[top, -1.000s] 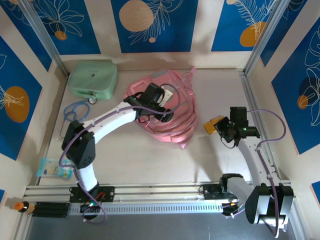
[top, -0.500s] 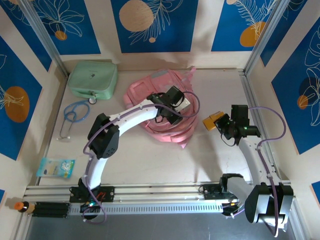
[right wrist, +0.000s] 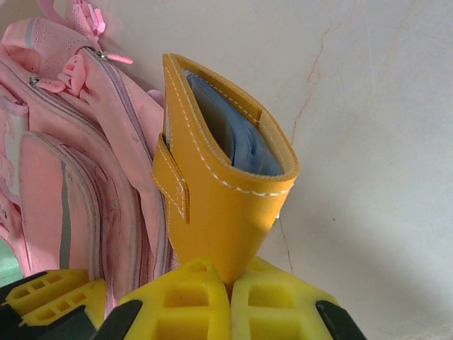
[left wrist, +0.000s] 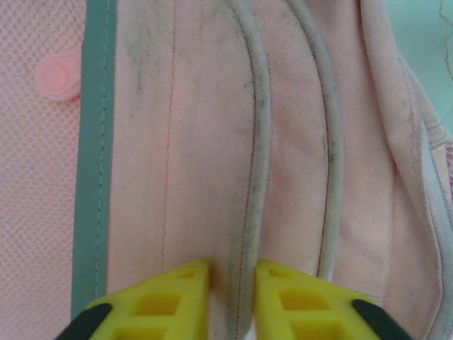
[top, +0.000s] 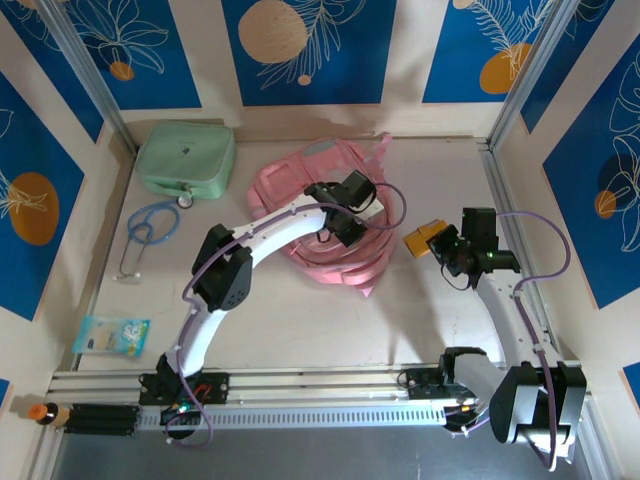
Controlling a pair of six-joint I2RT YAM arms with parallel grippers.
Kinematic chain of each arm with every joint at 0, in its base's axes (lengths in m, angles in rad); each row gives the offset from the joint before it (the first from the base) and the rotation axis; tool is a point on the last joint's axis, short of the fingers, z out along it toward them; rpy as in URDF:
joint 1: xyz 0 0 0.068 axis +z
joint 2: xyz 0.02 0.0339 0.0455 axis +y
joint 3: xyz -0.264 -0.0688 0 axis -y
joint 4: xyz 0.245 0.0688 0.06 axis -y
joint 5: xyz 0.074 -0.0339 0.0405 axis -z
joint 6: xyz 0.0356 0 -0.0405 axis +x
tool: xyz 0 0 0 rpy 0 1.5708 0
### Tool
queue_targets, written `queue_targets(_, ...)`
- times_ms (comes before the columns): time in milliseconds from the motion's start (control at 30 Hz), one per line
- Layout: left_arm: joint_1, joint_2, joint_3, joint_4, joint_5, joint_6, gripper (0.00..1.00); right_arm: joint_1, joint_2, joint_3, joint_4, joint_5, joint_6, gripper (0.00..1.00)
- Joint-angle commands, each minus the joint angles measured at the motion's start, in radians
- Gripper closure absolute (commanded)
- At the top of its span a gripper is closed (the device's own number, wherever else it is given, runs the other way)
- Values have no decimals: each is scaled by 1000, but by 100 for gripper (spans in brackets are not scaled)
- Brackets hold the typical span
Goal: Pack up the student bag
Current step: Open the student bag at the top-center of the table, then place the personal item in the student bag.
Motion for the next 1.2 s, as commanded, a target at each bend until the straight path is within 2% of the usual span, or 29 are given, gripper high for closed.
queue_targets(0, 14, 11, 58, -64, -14, -13, 84, -2, -5, 26, 12, -21, 6, 100)
queue_targets(267, 37, -46, 68, -66, 50, -31, 100, 0, -3, 31, 20, -33, -1, 100)
queue_targets(333, 45, -60, 66, -65, 74, -36, 100, -1, -2, 27, 38, -54, -9, 100)
queue_targets(500, 52, -112, 62, -50, 115, -64, 100, -5, 15, -14, 164, -227, -73, 100)
queue_targets(667, 51, -204, -3, 41, 187, -81, 100, 2, 26, -56, 311, -408, -99, 99)
queue_targets(800, 52, -247, -34, 106, 228, -104, 100, 38, 98, -23, 343, -484, -110, 99)
queue_targets(1033, 52, -254, -17, 183, 288, -189, 100, 137, 231, 40, 380, -480, -103, 98)
queue_targets(1167, 51, -241, -13, 194, 304, -211, 100, 194, 299, 101, 364, -407, -62, 98)
